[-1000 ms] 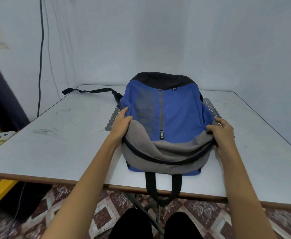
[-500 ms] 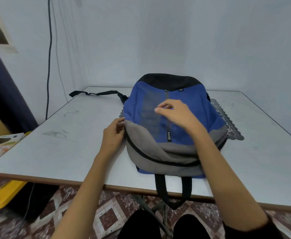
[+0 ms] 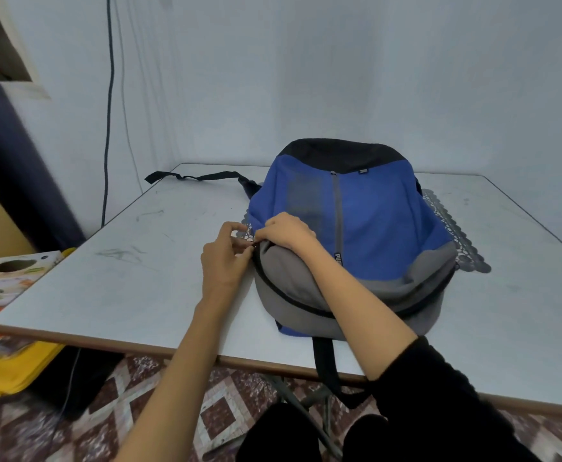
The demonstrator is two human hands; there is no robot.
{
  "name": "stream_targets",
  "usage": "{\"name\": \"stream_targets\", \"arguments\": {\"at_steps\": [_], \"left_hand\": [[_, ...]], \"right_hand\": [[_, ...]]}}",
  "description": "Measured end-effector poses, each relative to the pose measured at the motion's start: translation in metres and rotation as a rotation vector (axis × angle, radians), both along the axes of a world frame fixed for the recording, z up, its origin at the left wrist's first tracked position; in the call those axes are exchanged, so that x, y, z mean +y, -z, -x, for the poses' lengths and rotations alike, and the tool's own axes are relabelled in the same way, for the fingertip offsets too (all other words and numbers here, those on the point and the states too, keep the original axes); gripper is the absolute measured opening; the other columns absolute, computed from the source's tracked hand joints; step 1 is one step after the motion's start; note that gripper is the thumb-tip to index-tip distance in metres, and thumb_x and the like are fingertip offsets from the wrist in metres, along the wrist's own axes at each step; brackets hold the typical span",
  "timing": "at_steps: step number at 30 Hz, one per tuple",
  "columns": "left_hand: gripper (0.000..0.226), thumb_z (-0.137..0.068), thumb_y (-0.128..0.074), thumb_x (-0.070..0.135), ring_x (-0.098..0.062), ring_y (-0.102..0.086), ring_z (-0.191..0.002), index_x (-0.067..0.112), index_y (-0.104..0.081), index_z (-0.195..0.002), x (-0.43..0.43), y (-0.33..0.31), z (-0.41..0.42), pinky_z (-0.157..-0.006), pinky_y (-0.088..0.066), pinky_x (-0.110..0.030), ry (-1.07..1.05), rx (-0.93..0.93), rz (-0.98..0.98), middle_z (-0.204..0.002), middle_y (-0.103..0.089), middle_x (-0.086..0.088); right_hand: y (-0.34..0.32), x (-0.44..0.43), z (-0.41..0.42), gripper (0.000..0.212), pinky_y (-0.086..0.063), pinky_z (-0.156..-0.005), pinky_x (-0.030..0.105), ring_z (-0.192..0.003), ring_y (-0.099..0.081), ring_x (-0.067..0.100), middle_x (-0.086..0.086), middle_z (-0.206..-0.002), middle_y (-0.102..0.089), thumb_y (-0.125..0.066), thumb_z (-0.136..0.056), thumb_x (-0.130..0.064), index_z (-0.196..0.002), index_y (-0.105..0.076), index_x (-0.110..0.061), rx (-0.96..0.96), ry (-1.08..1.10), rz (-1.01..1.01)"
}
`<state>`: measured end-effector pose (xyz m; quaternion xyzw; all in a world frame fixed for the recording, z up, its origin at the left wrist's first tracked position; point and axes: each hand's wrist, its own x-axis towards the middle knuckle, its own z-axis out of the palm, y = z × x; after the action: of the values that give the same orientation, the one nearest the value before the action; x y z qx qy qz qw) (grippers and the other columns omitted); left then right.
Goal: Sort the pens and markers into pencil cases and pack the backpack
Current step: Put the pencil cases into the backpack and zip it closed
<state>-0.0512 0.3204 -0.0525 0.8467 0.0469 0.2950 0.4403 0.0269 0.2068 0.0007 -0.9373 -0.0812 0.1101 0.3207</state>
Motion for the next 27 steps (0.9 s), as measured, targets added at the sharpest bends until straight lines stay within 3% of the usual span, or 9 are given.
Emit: {"name": "stream_targets", "arguments": {"at_steps": [3, 6, 12, 15, 19, 22, 27], "left_hand": [[0.032, -0.082, -0.069, 0.003, -0.011, -0.069, -0.081, 0.017, -0.057, -0.108, 0.002, 0.000, 0.003, -0.077, -0.050, -0.029, 0.079, -0.026, -0.089, -0.080, -0.068, 0.012], [0.033, -0.081, -0.067, -0.001, -0.010, -0.068, -0.083, 0.016, -0.054, -0.107, 0.003, -0.002, 0.008, -0.076, -0.048, -0.029, 0.121, -0.039, -0.146, -0.086, -0.073, 0.007], [0.037, -0.080, -0.069, 0.000, -0.005, -0.067, -0.078, 0.023, -0.045, -0.097, 0.003, -0.002, 0.018, -0.071, -0.047, -0.023, 0.151, -0.032, -0.165, -0.085, -0.073, 0.006], [0.036, -0.081, -0.070, 0.000, -0.009, -0.069, -0.081, 0.021, -0.045, -0.095, 0.006, 0.002, 0.025, -0.072, -0.045, -0.013, 0.164, -0.045, -0.180, -0.088, -0.074, 0.002], [0.037, -0.080, -0.071, -0.002, -0.005, -0.070, -0.082, 0.023, -0.046, -0.091, 0.005, 0.001, 0.032, -0.072, -0.049, -0.021, 0.171, -0.039, -0.138, -0.085, -0.073, 0.006], [0.038, -0.080, -0.071, -0.004, -0.003, -0.070, -0.083, 0.023, -0.045, -0.087, 0.001, -0.005, 0.045, -0.075, -0.050, -0.017, 0.205, -0.050, -0.097, -0.084, -0.073, 0.008], [0.034, -0.079, -0.073, -0.006, 0.000, -0.070, -0.082, 0.017, -0.048, -0.084, -0.008, -0.003, 0.083, -0.077, -0.050, -0.013, 0.290, 0.007, -0.012, -0.082, -0.073, 0.011]], "right_hand": [[0.003, 0.000, -0.003, 0.031, -0.042, -0.067, 0.034, -0.084, -0.055, 0.022, 0.003, -0.080, -0.053, -0.068, -0.068, -0.039, -0.065, -0.044, -0.020, 0.052, 0.047, -0.075], [0.006, -0.001, -0.004, 0.027, -0.047, -0.075, 0.036, -0.094, -0.061, 0.024, 0.004, -0.093, -0.064, -0.069, -0.067, -0.039, -0.077, -0.057, -0.018, 0.069, 0.076, -0.102], [0.010, -0.004, -0.007, 0.036, -0.043, -0.073, 0.034, -0.098, -0.058, 0.025, 0.004, -0.103, -0.063, -0.070, -0.074, -0.037, -0.102, -0.067, -0.015, 0.050, 0.113, -0.111], [0.011, -0.004, -0.007, 0.033, -0.041, -0.071, 0.033, -0.097, -0.058, 0.025, 0.004, -0.103, -0.064, -0.069, -0.075, -0.036, -0.100, -0.067, -0.015, 0.029, 0.102, -0.109], [0.012, -0.004, -0.006, 0.029, -0.038, -0.068, 0.031, -0.096, -0.059, 0.025, 0.004, -0.102, -0.065, -0.069, -0.075, -0.035, -0.096, -0.067, -0.015, 0.024, 0.097, -0.118], [0.013, -0.006, -0.009, 0.030, -0.038, -0.068, 0.032, -0.095, -0.058, 0.025, 0.004, -0.102, -0.065, -0.070, -0.076, -0.035, -0.098, -0.067, -0.015, 0.029, 0.103, -0.114], [0.012, -0.008, -0.017, 0.028, -0.041, -0.069, 0.034, -0.095, -0.060, 0.026, 0.004, -0.093, -0.061, -0.071, -0.075, -0.037, -0.070, -0.049, -0.019, 0.047, 0.087, -0.132]]}}
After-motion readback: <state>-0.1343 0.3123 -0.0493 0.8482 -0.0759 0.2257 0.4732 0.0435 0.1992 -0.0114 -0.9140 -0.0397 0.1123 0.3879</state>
